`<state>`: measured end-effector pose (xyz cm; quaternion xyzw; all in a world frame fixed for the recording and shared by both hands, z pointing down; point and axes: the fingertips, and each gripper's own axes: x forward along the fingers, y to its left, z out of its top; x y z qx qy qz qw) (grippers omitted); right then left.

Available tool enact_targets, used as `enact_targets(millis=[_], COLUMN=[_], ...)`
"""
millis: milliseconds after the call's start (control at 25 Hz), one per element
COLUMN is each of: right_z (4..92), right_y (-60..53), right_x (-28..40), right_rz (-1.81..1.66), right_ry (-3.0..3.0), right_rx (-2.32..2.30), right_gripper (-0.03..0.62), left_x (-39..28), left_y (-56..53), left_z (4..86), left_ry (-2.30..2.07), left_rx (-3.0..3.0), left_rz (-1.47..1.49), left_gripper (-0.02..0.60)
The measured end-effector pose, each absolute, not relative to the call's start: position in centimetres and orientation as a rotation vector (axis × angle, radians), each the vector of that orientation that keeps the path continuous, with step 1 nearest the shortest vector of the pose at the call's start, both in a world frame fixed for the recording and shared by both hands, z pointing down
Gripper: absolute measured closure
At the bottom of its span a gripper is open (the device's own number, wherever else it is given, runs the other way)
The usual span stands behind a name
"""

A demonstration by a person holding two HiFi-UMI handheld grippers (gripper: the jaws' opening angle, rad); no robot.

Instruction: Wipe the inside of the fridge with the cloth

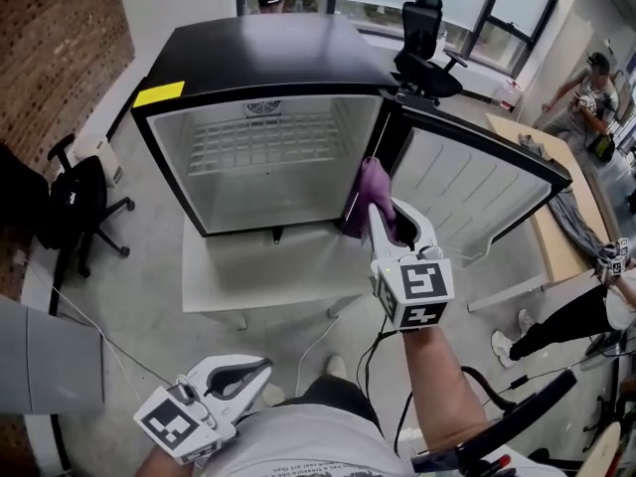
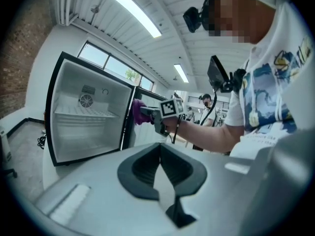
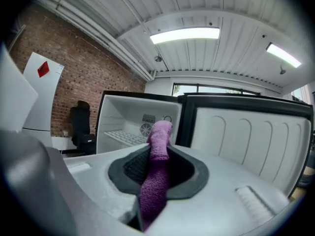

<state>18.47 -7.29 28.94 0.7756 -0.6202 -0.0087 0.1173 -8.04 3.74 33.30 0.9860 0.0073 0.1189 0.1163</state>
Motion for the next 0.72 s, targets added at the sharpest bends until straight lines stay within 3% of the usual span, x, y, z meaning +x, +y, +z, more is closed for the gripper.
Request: enact_targets(millis=[360, 720], right_z=[22.1, 21.1], right_y=[-8.1, -6.5], right_x=[22.8, 26.4], right_rz=[-0.228, -0.278], right_ry=[-1.886, -1.922], right_rx=[2.258, 2.262], right_gripper=[0.519, 0.519], left_x=[0.7, 5.9], left_y=[4.7, 5.6], left_z=[30.3, 30.5], left_ry=[0.173, 0.270], left_rx=[2.914, 2.914], left_rz=[0.308, 0.354], left_gripper=[0.577, 0.577])
